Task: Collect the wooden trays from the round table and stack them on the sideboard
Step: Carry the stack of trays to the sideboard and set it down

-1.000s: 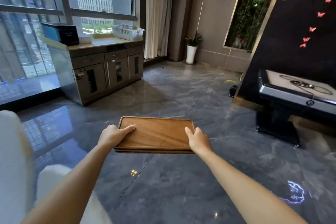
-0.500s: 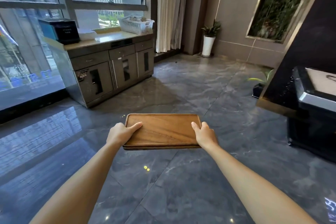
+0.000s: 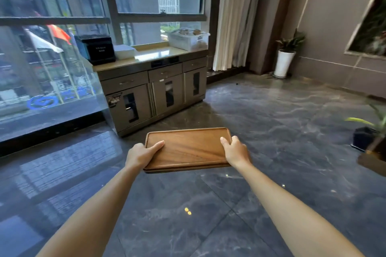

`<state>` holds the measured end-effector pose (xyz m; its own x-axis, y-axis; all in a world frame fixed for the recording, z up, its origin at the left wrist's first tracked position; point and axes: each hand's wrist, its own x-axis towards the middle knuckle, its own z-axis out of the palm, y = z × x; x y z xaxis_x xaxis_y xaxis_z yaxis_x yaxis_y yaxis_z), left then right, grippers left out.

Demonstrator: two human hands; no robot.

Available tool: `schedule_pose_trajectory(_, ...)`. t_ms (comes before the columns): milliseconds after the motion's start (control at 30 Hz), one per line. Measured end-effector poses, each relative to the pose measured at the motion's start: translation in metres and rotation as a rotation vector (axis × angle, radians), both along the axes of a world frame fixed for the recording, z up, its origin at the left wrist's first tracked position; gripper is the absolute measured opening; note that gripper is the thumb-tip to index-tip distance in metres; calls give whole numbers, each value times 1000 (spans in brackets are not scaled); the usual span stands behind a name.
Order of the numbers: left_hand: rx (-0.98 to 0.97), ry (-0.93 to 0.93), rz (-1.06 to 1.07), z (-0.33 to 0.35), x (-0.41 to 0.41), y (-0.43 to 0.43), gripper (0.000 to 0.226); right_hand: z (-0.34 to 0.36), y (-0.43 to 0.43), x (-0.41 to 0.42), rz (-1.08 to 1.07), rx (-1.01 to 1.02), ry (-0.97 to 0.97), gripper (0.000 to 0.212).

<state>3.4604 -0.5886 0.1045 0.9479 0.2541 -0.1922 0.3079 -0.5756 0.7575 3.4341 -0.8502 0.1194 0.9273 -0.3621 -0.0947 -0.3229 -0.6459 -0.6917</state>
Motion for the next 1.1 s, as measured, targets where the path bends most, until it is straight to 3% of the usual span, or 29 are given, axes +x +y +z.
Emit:
schedule_pose_trajectory(133,15,18,55,-6,79,-13,73,-10,-13,93,55,22,2,40)
schedule_pose_trajectory(300,-12,9,89,-24,204,-25,63,-22,-24,231,103,19,-5,49)
schedule_pose_trajectory(600,-3,-58,168,0,469,-20,66,-2,-19,515,176,18,-54,48)
schedule_pose_trajectory(1100,72,-43,339,-12,824,-21,66,-16,-13,914,385,-23,-45,48)
